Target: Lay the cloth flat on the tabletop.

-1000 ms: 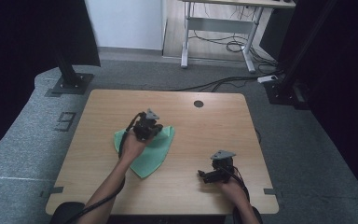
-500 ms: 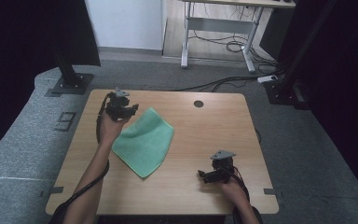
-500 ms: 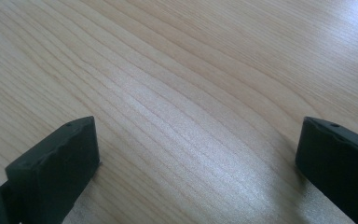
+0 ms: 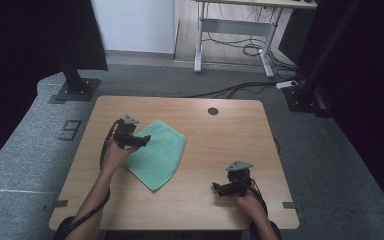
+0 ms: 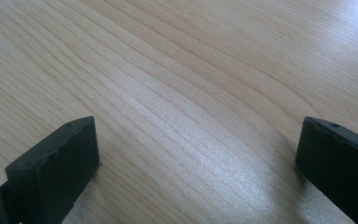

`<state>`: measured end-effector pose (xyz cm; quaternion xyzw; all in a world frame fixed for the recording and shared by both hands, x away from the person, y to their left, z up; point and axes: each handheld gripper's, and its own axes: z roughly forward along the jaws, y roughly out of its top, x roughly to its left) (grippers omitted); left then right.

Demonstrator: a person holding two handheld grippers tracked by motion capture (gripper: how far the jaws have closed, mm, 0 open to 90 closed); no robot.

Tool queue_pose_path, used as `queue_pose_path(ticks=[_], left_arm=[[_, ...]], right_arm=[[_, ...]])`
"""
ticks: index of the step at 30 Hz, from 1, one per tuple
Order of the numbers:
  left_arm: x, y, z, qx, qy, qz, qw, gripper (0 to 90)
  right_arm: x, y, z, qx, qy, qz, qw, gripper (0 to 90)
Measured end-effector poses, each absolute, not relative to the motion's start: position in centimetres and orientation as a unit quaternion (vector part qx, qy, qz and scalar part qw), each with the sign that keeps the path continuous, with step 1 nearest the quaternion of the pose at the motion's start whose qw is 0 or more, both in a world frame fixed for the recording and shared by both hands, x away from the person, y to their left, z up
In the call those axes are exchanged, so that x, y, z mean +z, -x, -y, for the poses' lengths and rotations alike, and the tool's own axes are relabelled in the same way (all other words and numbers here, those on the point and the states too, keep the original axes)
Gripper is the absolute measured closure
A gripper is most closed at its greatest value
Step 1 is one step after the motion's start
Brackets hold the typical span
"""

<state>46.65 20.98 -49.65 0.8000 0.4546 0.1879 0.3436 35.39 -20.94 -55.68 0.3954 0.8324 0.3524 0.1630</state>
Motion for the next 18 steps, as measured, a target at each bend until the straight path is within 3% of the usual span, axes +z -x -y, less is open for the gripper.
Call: queue_pose_path(ticks=[18], left_arm=[[-54.2, -43.5, -26.0, 0.198, -0.791, -0.497, 0.297, 15.0]], right_arm=[[-55.7, -35.4, 20.9, 0.352, -0.395, -0.832, 0.163, 0.0]])
